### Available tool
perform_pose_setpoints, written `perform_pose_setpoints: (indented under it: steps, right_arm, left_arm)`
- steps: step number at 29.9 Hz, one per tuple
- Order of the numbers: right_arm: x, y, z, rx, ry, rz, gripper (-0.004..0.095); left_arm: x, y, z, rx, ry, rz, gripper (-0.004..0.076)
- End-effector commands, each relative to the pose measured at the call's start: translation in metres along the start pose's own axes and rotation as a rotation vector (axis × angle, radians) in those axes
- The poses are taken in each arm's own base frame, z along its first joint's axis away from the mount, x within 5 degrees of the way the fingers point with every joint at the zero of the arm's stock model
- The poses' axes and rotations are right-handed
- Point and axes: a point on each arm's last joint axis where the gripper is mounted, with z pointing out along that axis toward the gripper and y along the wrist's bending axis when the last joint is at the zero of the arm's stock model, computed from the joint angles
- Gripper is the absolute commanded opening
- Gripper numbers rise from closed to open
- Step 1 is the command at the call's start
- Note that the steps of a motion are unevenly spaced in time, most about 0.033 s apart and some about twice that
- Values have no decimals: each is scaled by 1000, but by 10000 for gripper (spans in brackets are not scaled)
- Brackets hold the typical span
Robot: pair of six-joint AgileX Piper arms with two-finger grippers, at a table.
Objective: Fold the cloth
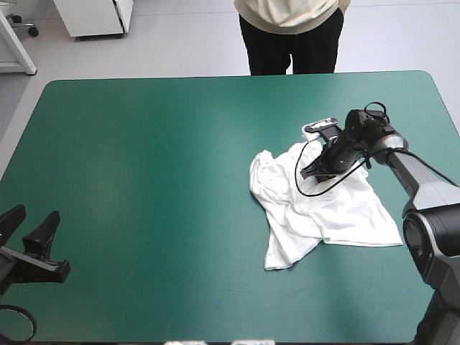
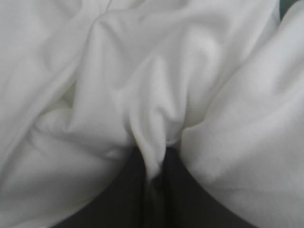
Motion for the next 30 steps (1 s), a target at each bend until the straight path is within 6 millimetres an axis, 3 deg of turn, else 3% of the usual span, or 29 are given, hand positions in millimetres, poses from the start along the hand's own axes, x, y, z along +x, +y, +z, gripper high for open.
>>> perform_pose_setpoints:
  steps: [1, 6, 12, 18, 22, 25, 28, 30]
  right_arm:
    - [-19, 37, -37, -63, -97, -82, 5]
    - [-36, 105, -43, -107, -150, -252, 4]
    - [-38, 192, -36, -185, -191, -436, 3]
    - [-34, 254, -23, -242, -179, -564, 3]
    - [-41, 262, -25, -231, -207, -570, 6]
    - [-50, 255, -33, -178, -246, -567, 40]
    - [-60, 245, -48, -138, -288, -555, 201]
    - [-65, 239, -59, -143, -307, -537, 408]
  left_arm:
    - [-13, 0, -2, 5, -85, -17, 384]
    - [-13, 1, -2, -4, -86, -11, 384]
    - [-12, 1, -2, 0, -84, -13, 384]
    - [-12, 1, -2, 2, -82, -14, 384]
    - [-12, 0, -2, 4, -73, -15, 384]
    - [-10, 0, -1, 7, -58, -16, 384]
    - [-9, -1, -1, 22, -40, -26, 384]
    - [-8, -3, -1, 39, -31, -36, 384]
